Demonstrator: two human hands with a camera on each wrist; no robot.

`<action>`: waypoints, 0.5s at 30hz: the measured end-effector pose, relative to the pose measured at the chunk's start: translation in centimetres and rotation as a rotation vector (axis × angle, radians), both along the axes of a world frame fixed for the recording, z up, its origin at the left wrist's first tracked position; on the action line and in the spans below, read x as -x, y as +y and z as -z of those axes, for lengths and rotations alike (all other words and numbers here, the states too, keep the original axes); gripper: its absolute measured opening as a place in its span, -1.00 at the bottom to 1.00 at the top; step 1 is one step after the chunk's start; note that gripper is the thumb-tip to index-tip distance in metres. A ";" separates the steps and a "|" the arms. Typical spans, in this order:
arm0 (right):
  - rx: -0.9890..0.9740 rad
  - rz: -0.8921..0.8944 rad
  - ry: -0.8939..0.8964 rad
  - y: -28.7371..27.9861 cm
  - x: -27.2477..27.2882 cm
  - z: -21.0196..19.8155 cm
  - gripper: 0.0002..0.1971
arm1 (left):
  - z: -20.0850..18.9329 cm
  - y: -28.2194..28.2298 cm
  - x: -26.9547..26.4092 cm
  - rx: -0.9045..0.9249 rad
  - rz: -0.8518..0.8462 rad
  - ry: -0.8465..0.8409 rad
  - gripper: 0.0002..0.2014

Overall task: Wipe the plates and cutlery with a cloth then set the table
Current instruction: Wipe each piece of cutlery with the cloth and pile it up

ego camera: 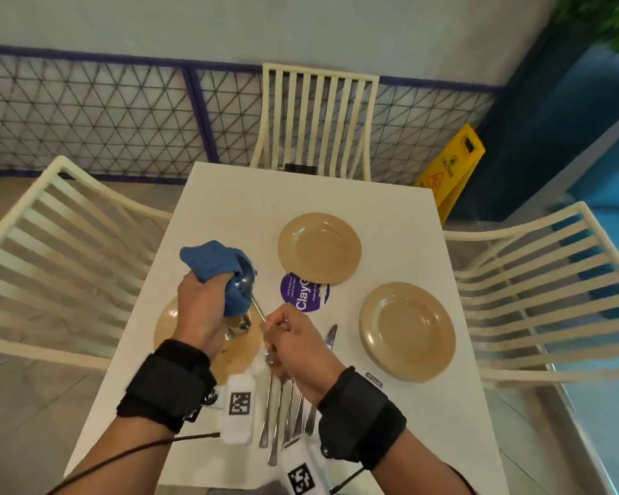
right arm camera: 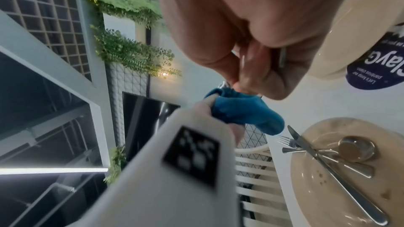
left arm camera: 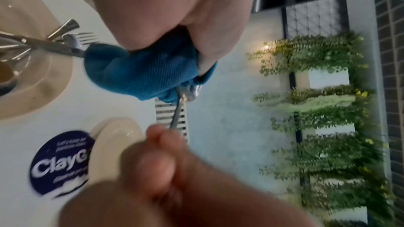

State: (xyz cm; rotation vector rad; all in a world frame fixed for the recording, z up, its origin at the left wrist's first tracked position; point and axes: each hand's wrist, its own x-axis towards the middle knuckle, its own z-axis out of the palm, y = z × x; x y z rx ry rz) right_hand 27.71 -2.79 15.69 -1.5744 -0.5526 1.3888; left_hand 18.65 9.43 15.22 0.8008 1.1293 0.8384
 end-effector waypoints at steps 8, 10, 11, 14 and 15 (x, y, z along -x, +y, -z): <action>-0.006 -0.013 0.078 -1.3 -0.9 -1.4 -0.90 | -0.4 -0.7 -0.9 -0.138 0.066 0.113 -0.79; -0.006 -0.004 0.079 -0.6 -1.2 -1.8 -0.89 | -0.3 -1.8 -1.2 -0.123 0.063 0.134 -0.74; -0.002 0.003 0.080 -0.3 -1.3 -2.0 -0.90 | -0.3 -2.6 -1.3 -0.126 0.093 0.133 -0.72; -0.015 -0.011 0.077 -0.4 -0.8 -2.4 -0.92 | -0.7 -2.5 -1.4 -0.149 0.092 0.149 -0.71; -0.024 -0.015 0.082 -0.5 -0.6 -2.6 -0.92 | -0.9 -1.7 -1.5 -0.161 0.056 0.145 -0.71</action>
